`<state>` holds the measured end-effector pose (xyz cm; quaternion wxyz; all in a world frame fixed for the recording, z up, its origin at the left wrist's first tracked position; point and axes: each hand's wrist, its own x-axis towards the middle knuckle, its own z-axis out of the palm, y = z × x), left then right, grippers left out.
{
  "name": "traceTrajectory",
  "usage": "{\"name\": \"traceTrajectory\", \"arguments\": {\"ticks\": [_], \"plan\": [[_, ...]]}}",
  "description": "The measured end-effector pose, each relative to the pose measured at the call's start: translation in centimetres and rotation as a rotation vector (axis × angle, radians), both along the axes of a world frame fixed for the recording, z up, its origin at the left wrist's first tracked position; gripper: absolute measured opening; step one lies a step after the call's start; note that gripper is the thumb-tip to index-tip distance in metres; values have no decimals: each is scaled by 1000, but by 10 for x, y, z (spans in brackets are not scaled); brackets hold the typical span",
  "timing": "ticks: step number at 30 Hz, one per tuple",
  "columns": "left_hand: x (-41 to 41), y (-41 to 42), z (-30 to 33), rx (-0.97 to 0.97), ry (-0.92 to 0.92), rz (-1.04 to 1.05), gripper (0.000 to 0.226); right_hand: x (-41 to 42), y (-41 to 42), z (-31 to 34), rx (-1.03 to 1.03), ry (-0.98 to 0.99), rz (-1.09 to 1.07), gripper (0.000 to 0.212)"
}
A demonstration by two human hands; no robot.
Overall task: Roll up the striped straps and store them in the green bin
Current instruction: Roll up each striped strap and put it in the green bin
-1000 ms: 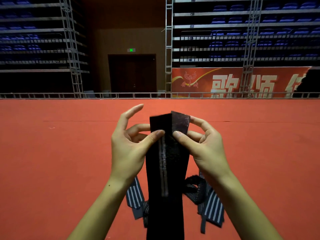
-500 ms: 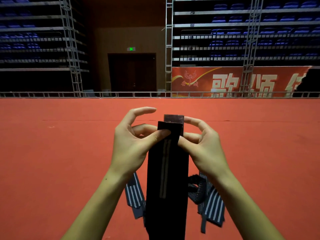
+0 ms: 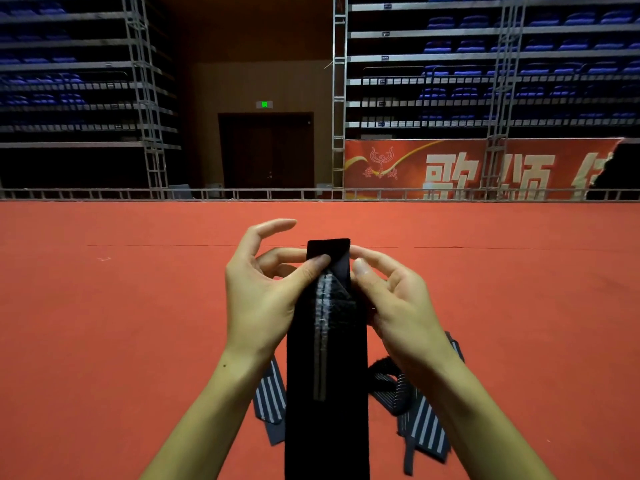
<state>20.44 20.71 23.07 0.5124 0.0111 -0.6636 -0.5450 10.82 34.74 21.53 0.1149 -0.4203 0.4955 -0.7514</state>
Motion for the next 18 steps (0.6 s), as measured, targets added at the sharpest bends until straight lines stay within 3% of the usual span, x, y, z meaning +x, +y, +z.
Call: {"name": "traceTrajectory", "arguments": {"ticks": [5, 9, 13, 18], "plan": [[-2, -3, -4, 23, -25, -14, 56, 3, 4, 3, -13, 1, -1, 53], [0, -4, -9, 137, -159, -150, 53, -2, 6, 8, -54, 5, -37, 50], [3, -7, -12, 81, -214, -240, 44, -5, 8, 9, -97, 0, -59, 49], [1, -9, -12, 70, -228, -256, 47, -9, 11, 7, -128, -11, -24, 57]]}}
